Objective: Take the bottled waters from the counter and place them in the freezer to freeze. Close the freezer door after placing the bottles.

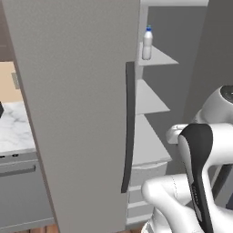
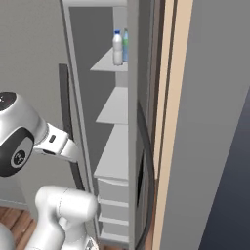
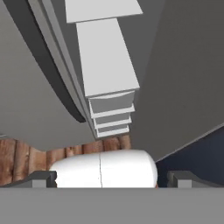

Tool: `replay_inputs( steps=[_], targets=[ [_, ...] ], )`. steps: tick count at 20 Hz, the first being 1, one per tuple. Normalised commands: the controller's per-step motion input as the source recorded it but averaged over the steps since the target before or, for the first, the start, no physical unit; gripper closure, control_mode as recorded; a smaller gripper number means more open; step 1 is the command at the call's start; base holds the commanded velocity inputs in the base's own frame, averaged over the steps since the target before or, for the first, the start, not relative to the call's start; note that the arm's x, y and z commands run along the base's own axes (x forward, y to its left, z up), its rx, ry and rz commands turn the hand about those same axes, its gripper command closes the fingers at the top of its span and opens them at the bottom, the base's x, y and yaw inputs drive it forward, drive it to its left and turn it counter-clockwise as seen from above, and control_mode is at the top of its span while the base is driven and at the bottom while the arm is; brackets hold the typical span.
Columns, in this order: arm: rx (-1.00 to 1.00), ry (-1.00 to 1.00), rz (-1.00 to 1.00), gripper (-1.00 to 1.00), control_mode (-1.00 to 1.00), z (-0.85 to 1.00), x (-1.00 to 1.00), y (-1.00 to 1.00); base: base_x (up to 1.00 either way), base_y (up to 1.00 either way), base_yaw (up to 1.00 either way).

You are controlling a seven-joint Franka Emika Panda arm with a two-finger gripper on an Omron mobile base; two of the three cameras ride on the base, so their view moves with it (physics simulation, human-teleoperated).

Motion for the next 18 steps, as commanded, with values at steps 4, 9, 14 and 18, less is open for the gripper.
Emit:
replay_inputs(
  steps=[4,9,14,18],
  targets=[
    [0.0,0.0,0.0,-1.0,1.0,0.0,0.0,0.0,-0.65,0.0,0.0],
    [0.0,0.0,0.0,-1.0,1.0,0.0,0.0,0.0,-0.59,0.0,0.0],
    [0.0,0.0,0.0,-1.0,1.0,0.0,0.0,0.0,-0.19,-0.03,0.0],
    [0.0,0.0,0.0,-1.0,1.0,0.0,0.0,0.0,-0.27,-0.05,0.0]
  ],
)
